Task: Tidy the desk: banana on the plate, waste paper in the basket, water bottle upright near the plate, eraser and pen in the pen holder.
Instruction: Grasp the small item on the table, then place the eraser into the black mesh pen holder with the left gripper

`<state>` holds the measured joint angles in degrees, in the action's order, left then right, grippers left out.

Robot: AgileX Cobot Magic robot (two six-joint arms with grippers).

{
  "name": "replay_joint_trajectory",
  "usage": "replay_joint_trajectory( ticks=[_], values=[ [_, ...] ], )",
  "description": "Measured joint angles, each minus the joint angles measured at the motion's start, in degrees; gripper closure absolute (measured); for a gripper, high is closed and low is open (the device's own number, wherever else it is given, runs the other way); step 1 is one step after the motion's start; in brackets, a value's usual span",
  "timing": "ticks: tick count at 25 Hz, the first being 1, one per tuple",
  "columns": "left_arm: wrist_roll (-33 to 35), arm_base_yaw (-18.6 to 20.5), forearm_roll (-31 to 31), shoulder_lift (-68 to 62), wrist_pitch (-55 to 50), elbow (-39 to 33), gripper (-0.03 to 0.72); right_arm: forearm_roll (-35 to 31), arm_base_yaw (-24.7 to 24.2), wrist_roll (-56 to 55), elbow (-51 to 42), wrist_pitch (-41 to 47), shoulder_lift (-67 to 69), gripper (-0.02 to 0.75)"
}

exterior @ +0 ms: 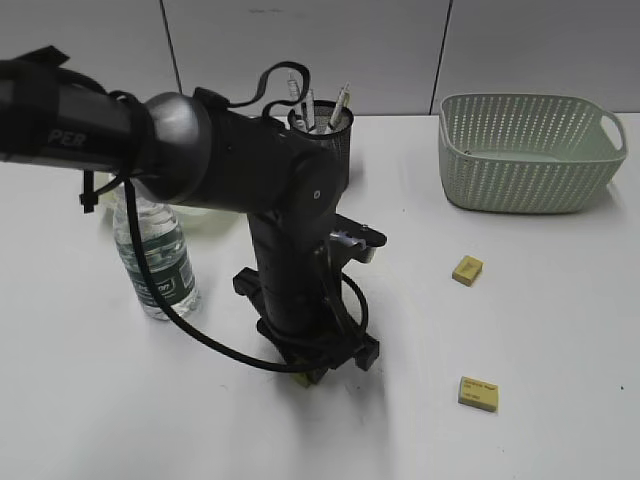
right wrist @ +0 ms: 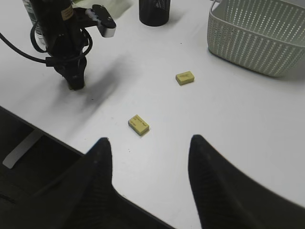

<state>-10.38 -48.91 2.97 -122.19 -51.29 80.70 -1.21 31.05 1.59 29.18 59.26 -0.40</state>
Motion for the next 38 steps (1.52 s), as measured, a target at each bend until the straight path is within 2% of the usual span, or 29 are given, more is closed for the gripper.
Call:
replay_joint_trajectory(
  ticks=[10,12,17,22,25,30,34,38],
  values=[
    [0.0,0.0,-1.4,5.0,-1.6,11.7,0.498,0.0,0.0,0.0,0.0,0.0,0.0,0.325],
    [0.0,0.0,-3.6,6.3,-1.6,14.7,0.498,0.0,0.0,0.0,0.0,0.0,0.0,0.325],
    [0.0,0.5,-15.6,7.1,2.0,21.3,0.498,0.0,0.0,0.0,0.0,0.0,0.0,0.325],
    [-1.2,4.7,-17.9,7.1,11.4,22.1,0.498,0.0,0.0,0.0,0.0,0.0,0.0,0.325],
    [-3.5,8.3,-17.4,6.9,16.0,22.1,0.498,0.0,0.0,0.0,0.0,0.0,0.0,0.325],
    [-4.4,15.0,-7.8,5.1,23.0,22.1,0.498,0.0,0.0,0.0,0.0,0.0,0.0,0.325],
    [-4.5,17.3,-2.4,2.1,25.2,22.1,0.498,0.0,0.0,0.0,0.0,0.0,0.0,0.325],
    [-4.5,17.5,0.0,0.1,27.2,22.1,0.498,0.0,0.0,0.0,0.0,0.0,0.0,0.325]
  ],
)
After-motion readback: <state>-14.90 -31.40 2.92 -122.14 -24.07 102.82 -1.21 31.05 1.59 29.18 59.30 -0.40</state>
